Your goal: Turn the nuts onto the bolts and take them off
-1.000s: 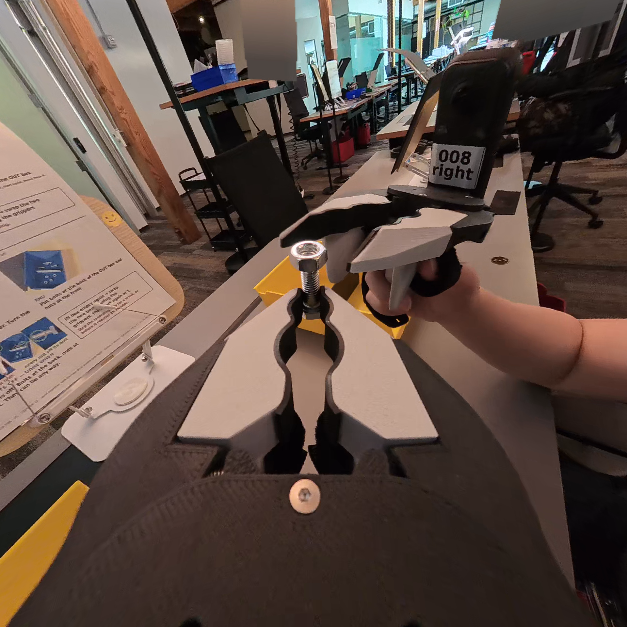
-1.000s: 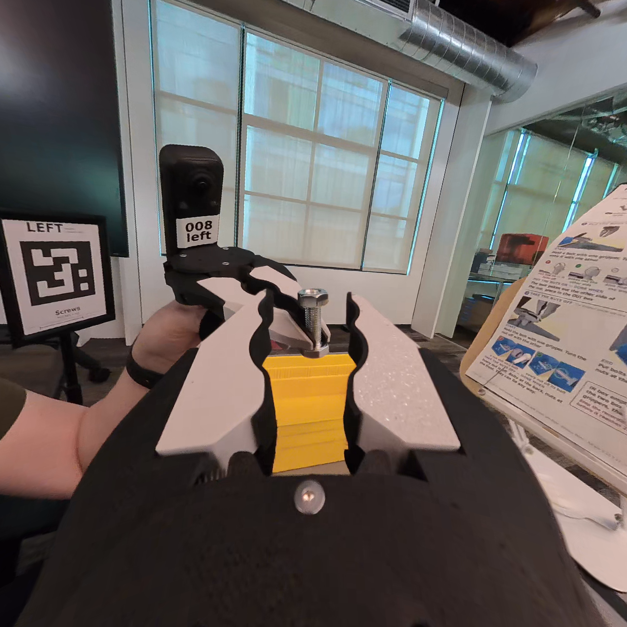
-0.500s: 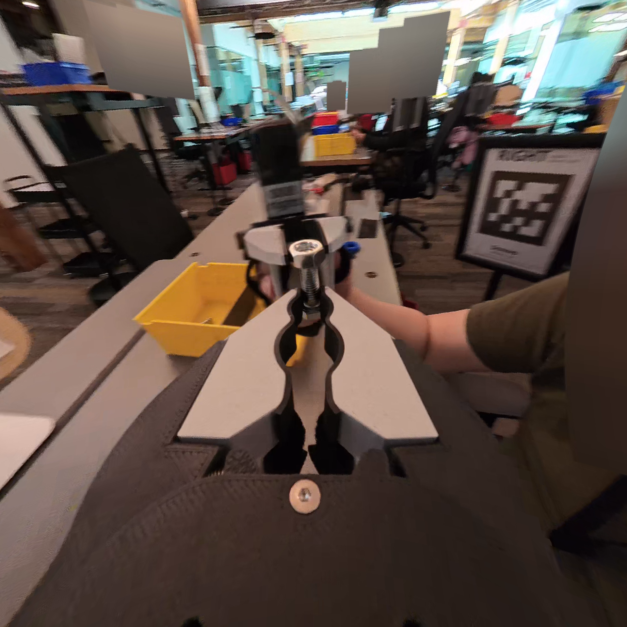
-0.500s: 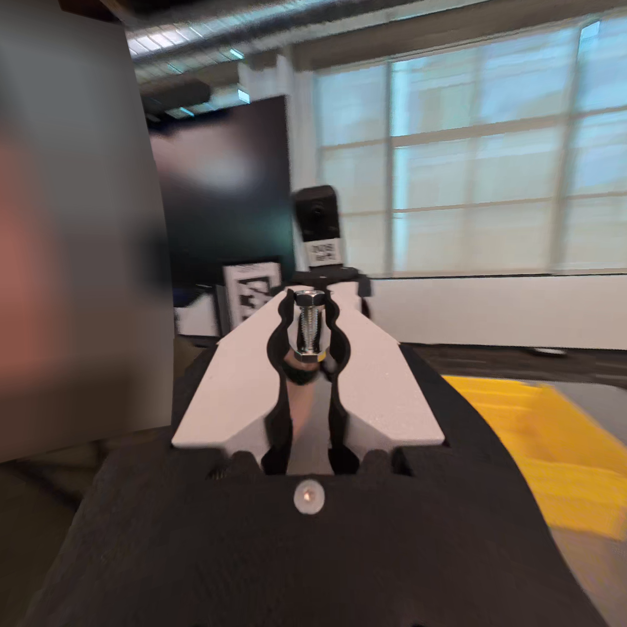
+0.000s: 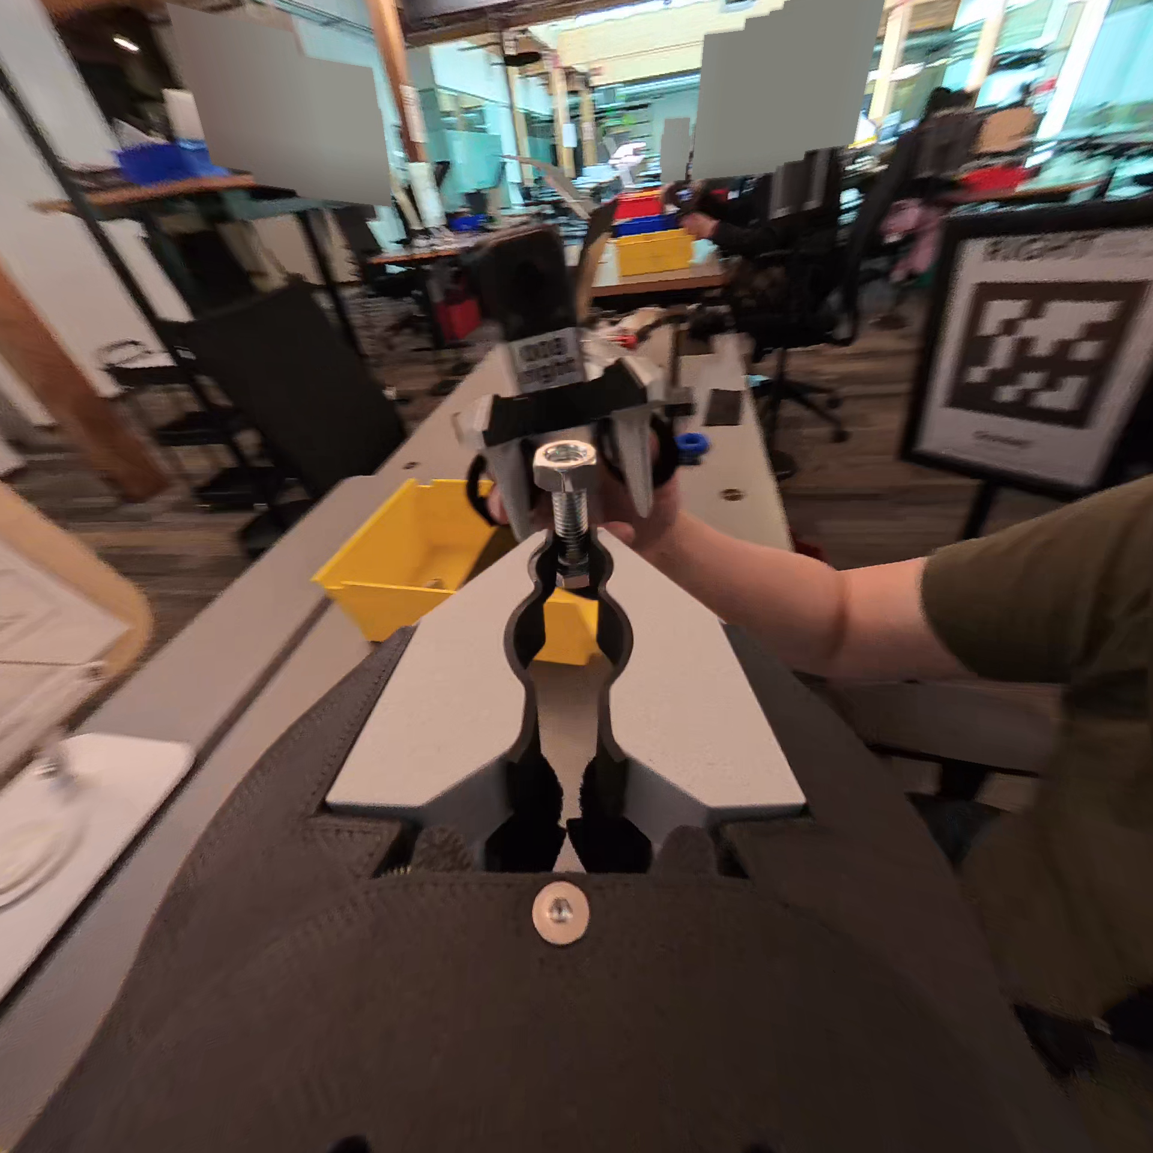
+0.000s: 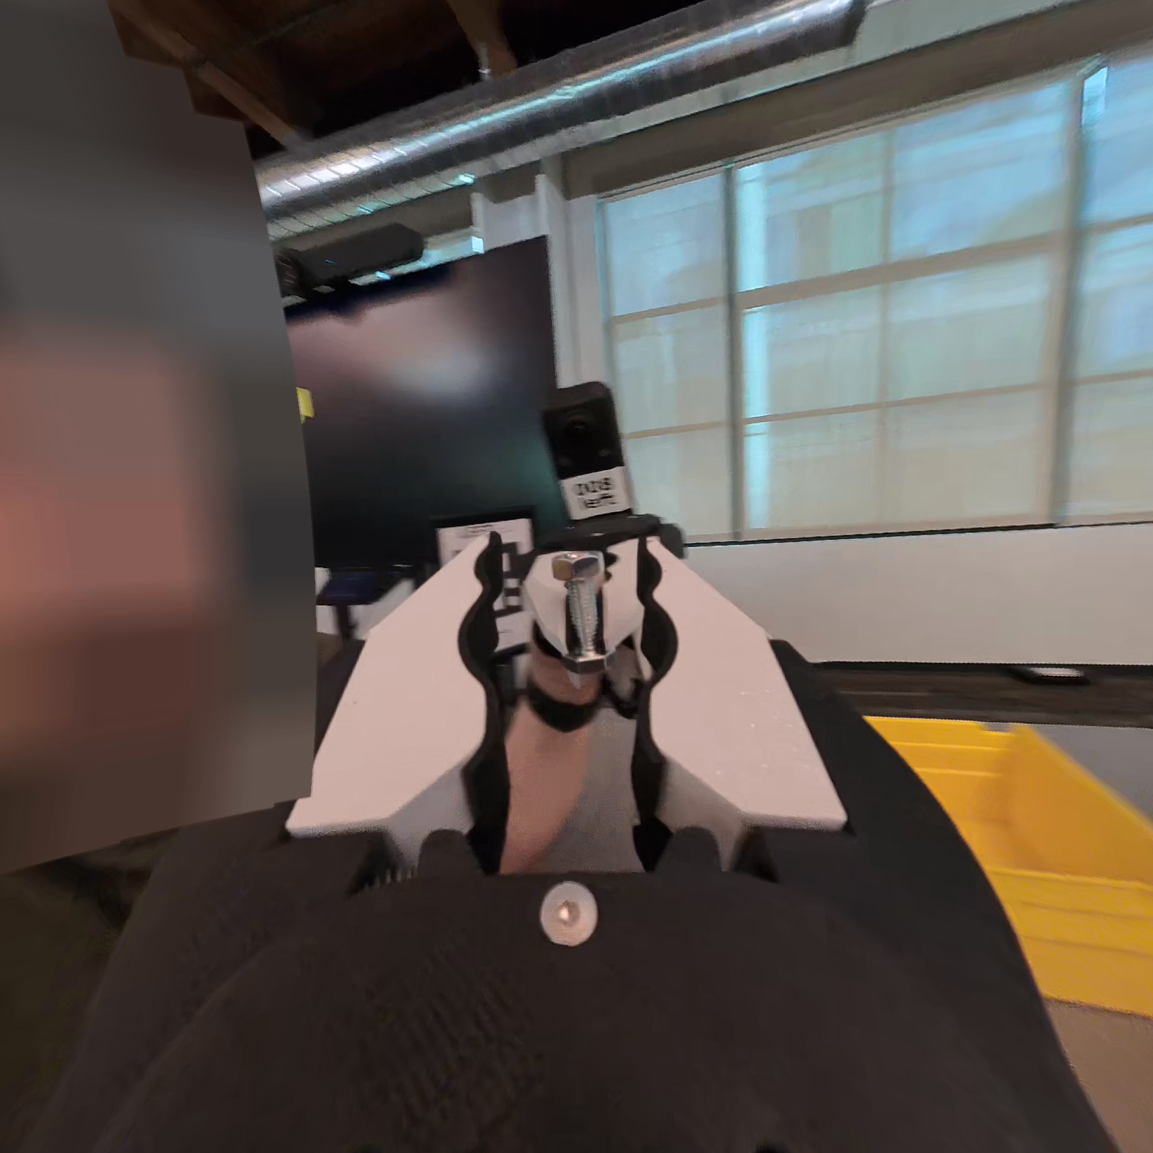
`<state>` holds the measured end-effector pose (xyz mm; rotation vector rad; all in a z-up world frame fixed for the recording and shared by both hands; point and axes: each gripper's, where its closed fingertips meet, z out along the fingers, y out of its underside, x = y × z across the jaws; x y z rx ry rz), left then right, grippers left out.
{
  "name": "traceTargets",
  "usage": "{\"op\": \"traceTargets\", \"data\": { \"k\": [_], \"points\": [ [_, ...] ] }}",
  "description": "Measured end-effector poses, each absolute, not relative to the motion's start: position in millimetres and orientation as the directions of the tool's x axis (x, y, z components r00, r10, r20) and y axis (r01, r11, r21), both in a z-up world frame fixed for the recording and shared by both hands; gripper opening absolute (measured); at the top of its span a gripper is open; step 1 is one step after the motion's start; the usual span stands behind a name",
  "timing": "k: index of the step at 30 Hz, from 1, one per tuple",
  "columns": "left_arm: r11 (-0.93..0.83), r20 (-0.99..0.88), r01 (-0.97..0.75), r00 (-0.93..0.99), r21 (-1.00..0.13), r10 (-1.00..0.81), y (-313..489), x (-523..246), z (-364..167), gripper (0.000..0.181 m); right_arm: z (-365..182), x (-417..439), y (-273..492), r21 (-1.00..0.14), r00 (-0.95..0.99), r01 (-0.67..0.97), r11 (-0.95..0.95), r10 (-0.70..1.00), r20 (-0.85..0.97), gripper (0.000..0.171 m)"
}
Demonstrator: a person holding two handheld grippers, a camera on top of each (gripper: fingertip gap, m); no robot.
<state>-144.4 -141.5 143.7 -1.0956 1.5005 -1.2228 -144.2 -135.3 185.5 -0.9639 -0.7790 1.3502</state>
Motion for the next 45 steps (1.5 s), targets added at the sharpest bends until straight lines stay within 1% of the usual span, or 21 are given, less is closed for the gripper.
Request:
{"op": "traceTargets", "data": {
  "k": [1, 4, 8, 11, 15, 16, 18, 22, 27, 31, 35, 41, 45],
  "points": [
    [0.157, -0.140, -0.093, -0.165, -0.983, -0.976, -134.8, -144.0, 145.5, 0.007, 186.0, -140.8, -130.6, -0.909, 0.166, -0.416, 0.026, 0.985, -0.047, 0.042],
    [0.273, -0.272, -0.116, -0.027, -0.955, -0.962, -118.3, -143.6, 146.9, 0.007, 184.5, -136.2, -122.9, -0.930, 0.333, -0.332, 0.160, 0.942, 0.044, 0.043],
    [0.369, -0.393, -0.189, 0.110, -0.910, -0.913, -99.3, -141.7, 143.3, 0.007, 179.8, -143.2, -123.8, -0.948, 0.383, -0.245, 0.205, 0.918, 0.100, 0.045],
    [0.378, -0.411, -0.212, 0.141, -0.901, -0.900, -94.7, -138.0, 139.9, 0.007, 174.0, -146.1, -110.8, -0.953, 0.499, -0.159, 0.257, 0.854, 0.147, 0.046],
    [0.365, -0.404, -0.219, 0.172, -0.905, -0.899, -90.6, -134.7, 138.1, 0.007, 171.0, -140.3, -88.9, -0.948, 0.696, -0.023, 0.318, 0.686, 0.213, 0.043],
    [0.364, -0.404, -0.223, 0.172, -0.904, -0.898, -90.2, -134.5, 137.4, 0.007, 169.4, -140.6, -87.0, -0.946, 0.716, 0.010, 0.325, 0.658, 0.234, 0.041],
    [0.359, -0.397, -0.223, 0.156, -0.906, -0.905, -92.3, -133.8, 136.1, 0.007, 167.0, -146.1, -89.3, -0.943, 0.708, 0.042, 0.331, 0.656, 0.262, 0.036],
    [0.322, -0.345, -0.186, 0.106, -0.928, -0.933, -100.8, -134.8, 138.4, 0.007, 168.6, -143.1, -91.2, -0.943, 0.693, 0.018, 0.333, 0.676, 0.252, 0.035],
    [0.284, -0.299, -0.145, 0.090, -0.948, -0.950, -101.9, -142.2, 146.1, 0.007, 170.4, -132.3, -91.3, -0.961, 0.637, -0.093, 0.262, 0.757, 0.145, 0.035],
    [0.258, -0.267, -0.129, 0.054, -0.957, -0.962, -106.5, -142.9, 146.7, 0.007, 171.7, -147.3, -102.6, -0.958, 0.567, -0.125, 0.258, 0.811, 0.144, 0.035],
    [0.252, -0.258, -0.121, 0.037, -0.960, -0.965, -109.4, -143.1, 147.5, 0.007, 172.2, -153.4, -106.4, -0.958, 0.549, -0.133, 0.255, 0.823, 0.143, 0.035],
    [0.209, -0.208, -0.077, -0.021, -0.975, -0.978, -117.3, -147.6, 153.8, 0.007, 178.0, -131.8, -100.0, -0.951, 0.555, -0.215, 0.224, 0.829, 0.069, 0.033],
    [0.182, -0.179, -0.064, -0.044, -0.981, -0.983, -118.8, -148.4, 155.1, 0.007, 184.3, -141.6, -115.0, -0.943, 0.482, -0.254, 0.216, 0.874, 0.070, 0.034]
  ]
}}
